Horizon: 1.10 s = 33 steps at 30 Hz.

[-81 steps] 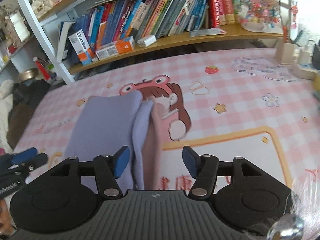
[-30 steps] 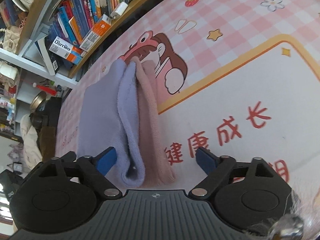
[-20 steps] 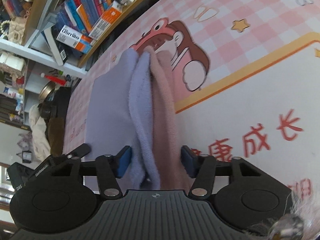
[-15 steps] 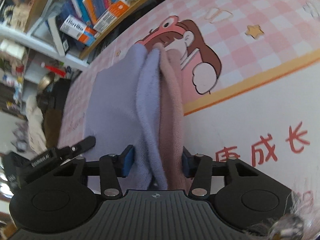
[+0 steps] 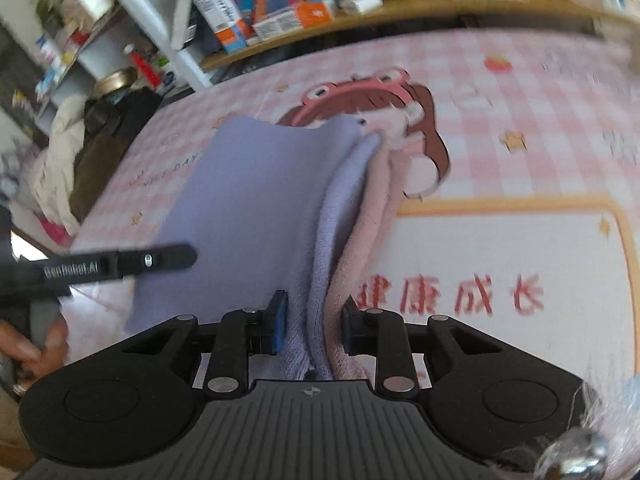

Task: Fold clothes

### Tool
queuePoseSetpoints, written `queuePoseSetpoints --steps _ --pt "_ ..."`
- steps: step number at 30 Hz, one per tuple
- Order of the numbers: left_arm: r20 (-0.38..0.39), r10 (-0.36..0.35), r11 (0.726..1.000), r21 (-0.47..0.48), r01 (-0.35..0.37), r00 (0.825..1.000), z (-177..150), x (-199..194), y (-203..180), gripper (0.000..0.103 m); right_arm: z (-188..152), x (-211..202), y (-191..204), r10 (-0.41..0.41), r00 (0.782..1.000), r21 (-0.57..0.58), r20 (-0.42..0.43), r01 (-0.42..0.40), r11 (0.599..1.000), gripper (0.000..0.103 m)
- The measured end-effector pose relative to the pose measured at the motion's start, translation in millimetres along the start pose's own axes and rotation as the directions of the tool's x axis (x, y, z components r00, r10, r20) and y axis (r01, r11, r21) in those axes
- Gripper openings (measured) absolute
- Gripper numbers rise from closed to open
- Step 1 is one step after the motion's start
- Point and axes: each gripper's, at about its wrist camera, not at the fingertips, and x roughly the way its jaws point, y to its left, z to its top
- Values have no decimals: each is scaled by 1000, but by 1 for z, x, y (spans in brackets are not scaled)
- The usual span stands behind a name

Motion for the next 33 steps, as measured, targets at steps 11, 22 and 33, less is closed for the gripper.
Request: queuePoseSetpoints --steps 11,22,33 --pt "-36 -101 986 -133 96 994 2 22 22 60 1 16 -37 117 993 277 -33 -104 955 53" --pt "-7 -74 993 -92 73 997 2 24 9 46 8 31 -23 107 994 172 -14 -103 980 33" --pt "103 -44 997 72 37 994 4 -6 -26 43 3 -4 10 56 988 -20 144 -53 998 30"
